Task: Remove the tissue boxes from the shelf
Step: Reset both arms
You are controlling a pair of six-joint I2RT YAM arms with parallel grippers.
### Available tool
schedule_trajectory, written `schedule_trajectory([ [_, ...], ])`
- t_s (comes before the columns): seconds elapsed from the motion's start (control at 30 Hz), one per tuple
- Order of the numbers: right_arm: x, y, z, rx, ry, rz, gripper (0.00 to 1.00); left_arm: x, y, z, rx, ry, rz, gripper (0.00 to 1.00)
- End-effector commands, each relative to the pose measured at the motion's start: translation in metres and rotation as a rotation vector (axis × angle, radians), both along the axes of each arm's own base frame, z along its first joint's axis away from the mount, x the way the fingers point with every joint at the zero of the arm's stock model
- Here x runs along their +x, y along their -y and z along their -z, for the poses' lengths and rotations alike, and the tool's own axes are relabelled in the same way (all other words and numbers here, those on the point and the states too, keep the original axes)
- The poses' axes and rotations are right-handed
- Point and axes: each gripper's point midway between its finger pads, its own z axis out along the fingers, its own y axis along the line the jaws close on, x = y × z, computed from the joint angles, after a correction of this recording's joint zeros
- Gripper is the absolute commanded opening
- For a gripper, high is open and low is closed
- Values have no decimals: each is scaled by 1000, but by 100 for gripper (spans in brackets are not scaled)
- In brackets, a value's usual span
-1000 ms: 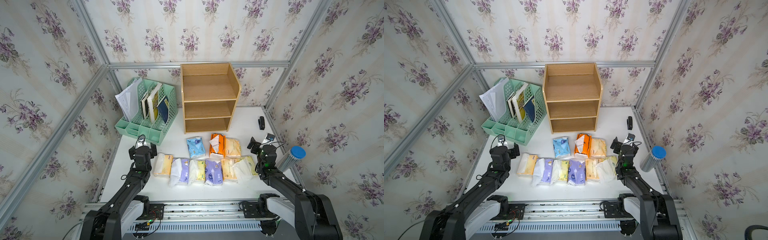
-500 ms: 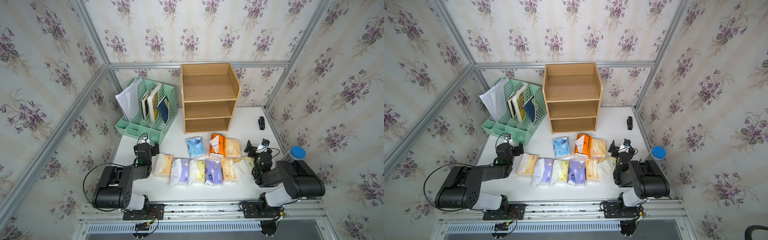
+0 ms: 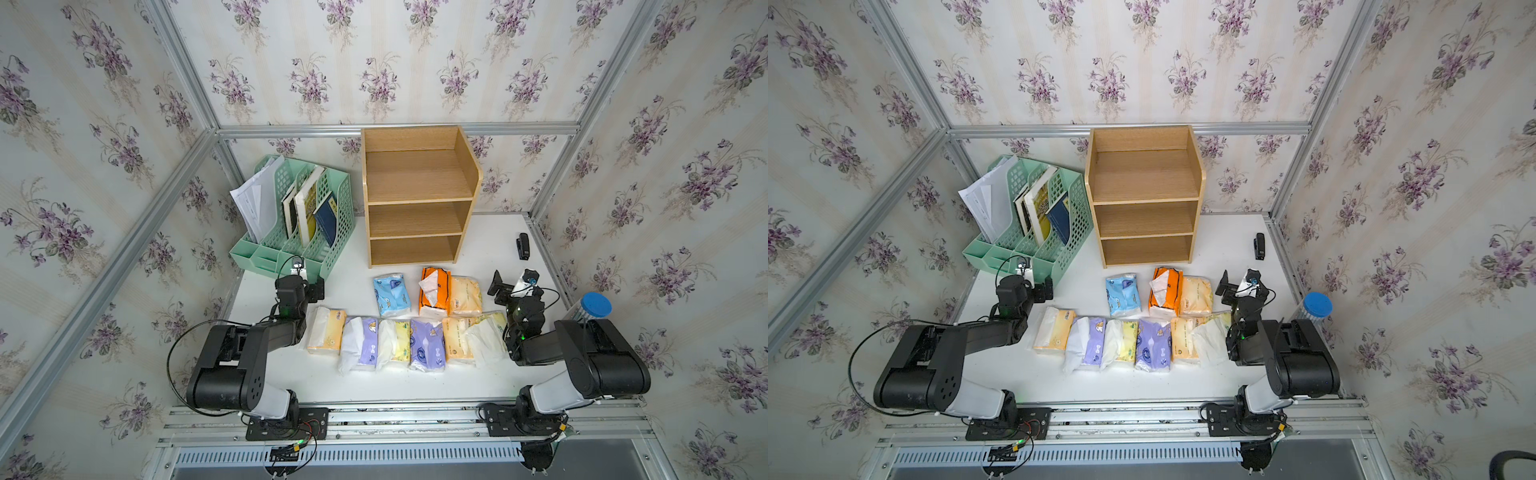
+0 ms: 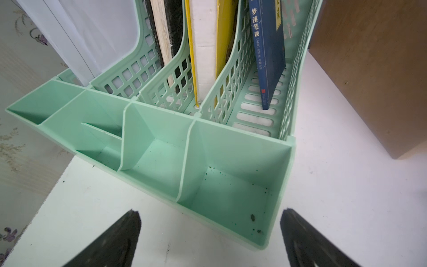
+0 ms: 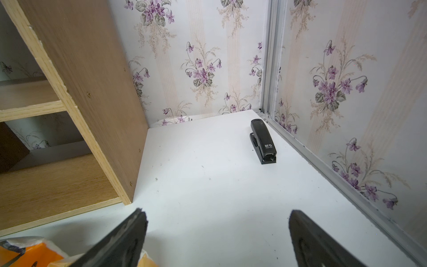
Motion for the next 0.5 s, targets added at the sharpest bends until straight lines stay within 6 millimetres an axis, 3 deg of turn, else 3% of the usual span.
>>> schedule_trajectory([
  [0.0,4,-3,-3,-4,10,-18,100,1,-1,1,17,-10,3,99],
  [0.17,9,-14,2,-23,-28,-83,100,1,0,1,17,-11,6,99],
  [0.47,9,-15,3,-24,-29,-86,100,3,2,2,22,-22,14,99],
])
